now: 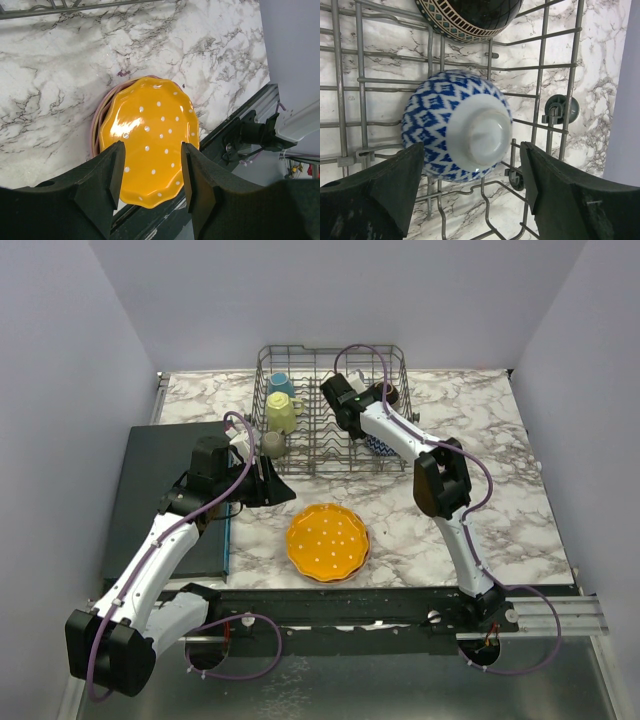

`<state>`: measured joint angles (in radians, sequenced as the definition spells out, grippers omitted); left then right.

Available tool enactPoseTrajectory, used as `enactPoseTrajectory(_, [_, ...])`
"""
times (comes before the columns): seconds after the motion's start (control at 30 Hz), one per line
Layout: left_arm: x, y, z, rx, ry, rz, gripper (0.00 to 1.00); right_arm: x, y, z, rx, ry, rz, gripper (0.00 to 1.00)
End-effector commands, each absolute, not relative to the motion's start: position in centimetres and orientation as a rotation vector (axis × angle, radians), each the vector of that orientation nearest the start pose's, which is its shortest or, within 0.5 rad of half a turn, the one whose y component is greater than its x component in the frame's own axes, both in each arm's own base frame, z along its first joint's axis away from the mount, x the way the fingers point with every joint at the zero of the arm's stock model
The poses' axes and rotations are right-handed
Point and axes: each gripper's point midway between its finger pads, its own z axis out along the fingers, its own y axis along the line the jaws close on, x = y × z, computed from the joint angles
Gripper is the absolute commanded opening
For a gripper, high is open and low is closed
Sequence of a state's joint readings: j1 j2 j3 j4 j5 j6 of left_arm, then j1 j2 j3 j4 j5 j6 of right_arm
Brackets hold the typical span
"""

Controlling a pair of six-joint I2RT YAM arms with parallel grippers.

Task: Load the mixed dishes into the dish rack
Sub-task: Turn the bowl upside down on the dish rack.

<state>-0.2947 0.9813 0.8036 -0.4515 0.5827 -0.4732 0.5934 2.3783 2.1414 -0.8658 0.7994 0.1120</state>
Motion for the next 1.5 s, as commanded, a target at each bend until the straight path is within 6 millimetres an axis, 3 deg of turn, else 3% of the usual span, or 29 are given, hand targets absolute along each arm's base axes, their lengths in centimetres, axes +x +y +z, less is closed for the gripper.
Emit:
enactPoseTrajectory(0.0, [23.1,-18.4,18.8,0.139,2.291,-1.028,0.54,50.4,18.6,10.1,-0.289,2.312,-0.743,0.82])
enactPoseTrajectory(0.5, [23.1,-18.4,18.6,0.137,2.299,-1.025,0.54,49.7,19.6,11.4,-0.244,2.342,-0.610,0.83])
enactPoseTrajectory(0.7, [23.2,-18.4,18.5,0.136,2.302,-1.025,0.54,49.7,20.1,13.6,-0.226,2.327,-0.545,0.84])
enactPoseTrajectory(0.87, [23.2,-18.4,18.5,0.137,2.301,-1.023,0.54,49.6,20.5,17.1,-0.181,2.291,-0.459,0.84])
enactPoseTrajectory(1.13, [23.2,-18.4,18.6,0.141,2.298,-1.023,0.55,47.7,20.9,20.2,-0.149,2.286,-0.315,0.84])
enactPoseTrajectory(1.47, [23.1,-18.3,18.4,0.137,2.301,-1.016,0.58,44.2,20.8,22.2,-0.131,2.294,-0.148,0.84])
